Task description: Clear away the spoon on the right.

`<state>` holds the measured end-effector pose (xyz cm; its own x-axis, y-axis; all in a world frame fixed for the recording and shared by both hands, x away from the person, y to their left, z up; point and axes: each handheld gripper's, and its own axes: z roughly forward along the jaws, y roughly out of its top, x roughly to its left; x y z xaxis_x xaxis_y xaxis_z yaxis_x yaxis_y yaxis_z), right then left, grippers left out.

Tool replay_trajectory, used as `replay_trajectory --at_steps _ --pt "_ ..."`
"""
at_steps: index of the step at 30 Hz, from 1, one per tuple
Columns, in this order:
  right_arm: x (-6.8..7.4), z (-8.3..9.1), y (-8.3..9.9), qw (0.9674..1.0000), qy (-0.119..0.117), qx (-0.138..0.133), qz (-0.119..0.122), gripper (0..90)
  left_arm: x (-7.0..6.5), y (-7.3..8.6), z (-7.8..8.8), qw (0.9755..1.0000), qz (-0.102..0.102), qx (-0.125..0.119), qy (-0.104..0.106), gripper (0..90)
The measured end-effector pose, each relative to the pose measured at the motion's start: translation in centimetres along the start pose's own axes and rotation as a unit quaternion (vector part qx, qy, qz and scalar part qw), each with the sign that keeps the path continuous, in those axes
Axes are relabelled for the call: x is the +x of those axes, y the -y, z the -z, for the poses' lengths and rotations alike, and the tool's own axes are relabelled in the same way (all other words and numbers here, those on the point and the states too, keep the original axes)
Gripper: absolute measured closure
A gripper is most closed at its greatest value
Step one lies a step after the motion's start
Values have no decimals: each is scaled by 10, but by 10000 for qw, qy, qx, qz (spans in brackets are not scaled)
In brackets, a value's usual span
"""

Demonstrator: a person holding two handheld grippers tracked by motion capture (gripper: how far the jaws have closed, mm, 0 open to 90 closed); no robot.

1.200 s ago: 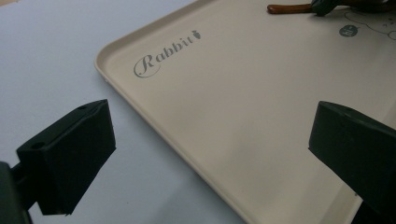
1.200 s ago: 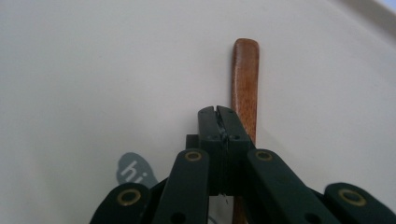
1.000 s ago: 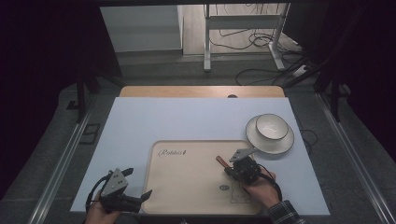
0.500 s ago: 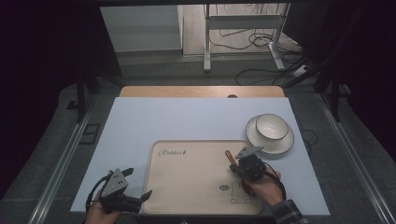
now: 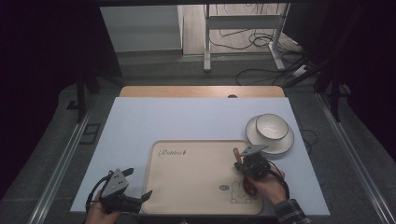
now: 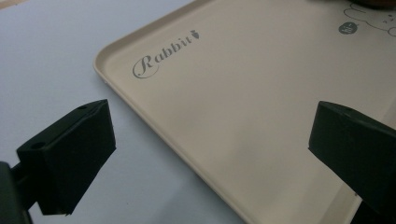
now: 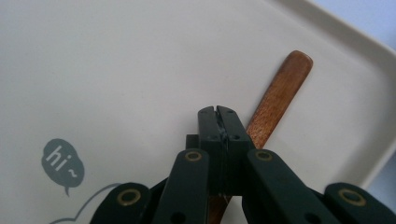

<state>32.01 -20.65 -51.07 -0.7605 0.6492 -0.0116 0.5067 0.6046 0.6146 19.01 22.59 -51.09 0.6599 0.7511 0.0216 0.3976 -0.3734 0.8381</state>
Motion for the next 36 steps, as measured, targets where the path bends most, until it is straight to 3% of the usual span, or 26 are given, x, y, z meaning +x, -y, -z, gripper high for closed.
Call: replay_trajectory --at_steps 24,36 --pt "-15 4 7 9995 158 -19 -263 897 -1 0 0 10000 -57 17 -6 4" --pt "-11 7 5 9996 171 -167 -174 863 -1 0 -1 10000 -55 27 -4 4"
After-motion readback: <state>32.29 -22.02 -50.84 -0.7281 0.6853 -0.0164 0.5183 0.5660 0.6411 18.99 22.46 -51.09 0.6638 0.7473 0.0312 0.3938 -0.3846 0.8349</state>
